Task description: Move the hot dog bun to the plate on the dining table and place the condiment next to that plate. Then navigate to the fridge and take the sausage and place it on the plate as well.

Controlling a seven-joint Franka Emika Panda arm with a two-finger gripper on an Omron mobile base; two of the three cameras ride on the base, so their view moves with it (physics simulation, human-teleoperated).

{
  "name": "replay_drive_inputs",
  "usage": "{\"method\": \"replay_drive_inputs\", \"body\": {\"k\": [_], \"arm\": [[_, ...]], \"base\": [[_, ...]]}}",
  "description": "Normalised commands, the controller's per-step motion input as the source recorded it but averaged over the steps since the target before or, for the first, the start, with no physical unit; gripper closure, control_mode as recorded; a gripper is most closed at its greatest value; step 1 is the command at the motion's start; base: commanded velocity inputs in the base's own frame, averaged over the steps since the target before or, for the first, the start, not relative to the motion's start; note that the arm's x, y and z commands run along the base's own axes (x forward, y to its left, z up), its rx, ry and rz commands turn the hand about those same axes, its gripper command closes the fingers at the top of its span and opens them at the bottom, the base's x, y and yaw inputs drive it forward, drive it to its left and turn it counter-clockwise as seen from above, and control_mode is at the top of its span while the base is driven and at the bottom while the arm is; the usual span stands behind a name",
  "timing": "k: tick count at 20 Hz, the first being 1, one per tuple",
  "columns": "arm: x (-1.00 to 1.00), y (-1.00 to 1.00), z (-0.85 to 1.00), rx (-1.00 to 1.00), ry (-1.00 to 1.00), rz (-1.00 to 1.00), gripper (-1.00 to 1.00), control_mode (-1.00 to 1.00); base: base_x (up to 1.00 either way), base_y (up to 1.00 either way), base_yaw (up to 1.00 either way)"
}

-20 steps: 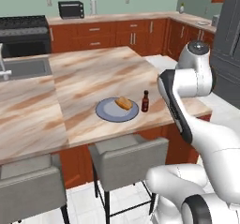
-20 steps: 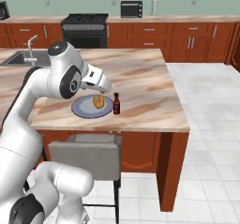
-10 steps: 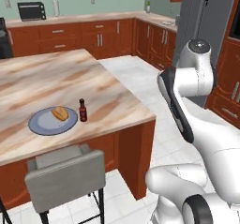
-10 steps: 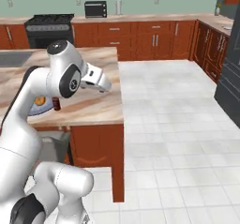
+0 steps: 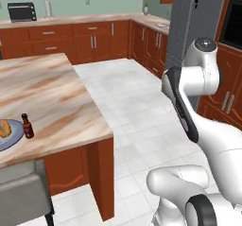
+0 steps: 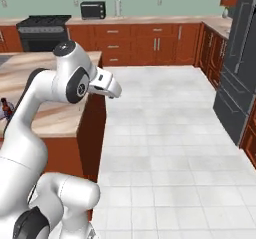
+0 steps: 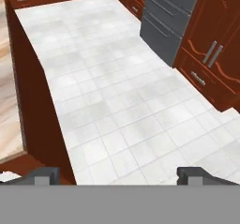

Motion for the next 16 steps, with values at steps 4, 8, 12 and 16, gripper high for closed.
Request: {"method": "replay_drive_inputs", "body": {"k": [4,8,12,16], "arm": [[0.00,0.00,0.00,0.00,0.00,0.00,-1.00,1.00],[0.00,0.00,0.00,0.00,0.00,0.00,-1.00,1.00],[0.00,0.00,0.00,0.00,0.00,0.00,-1.00,1.00],[0.00,0.00,0.00,0.00,0.00,0.00,-1.00,1.00]], "base": [[1.00,-1.00,0.11],[1.00,-1.00,0.03],[1.00,-0.98,0.00],[1.00,-0.67,0.00]]}}
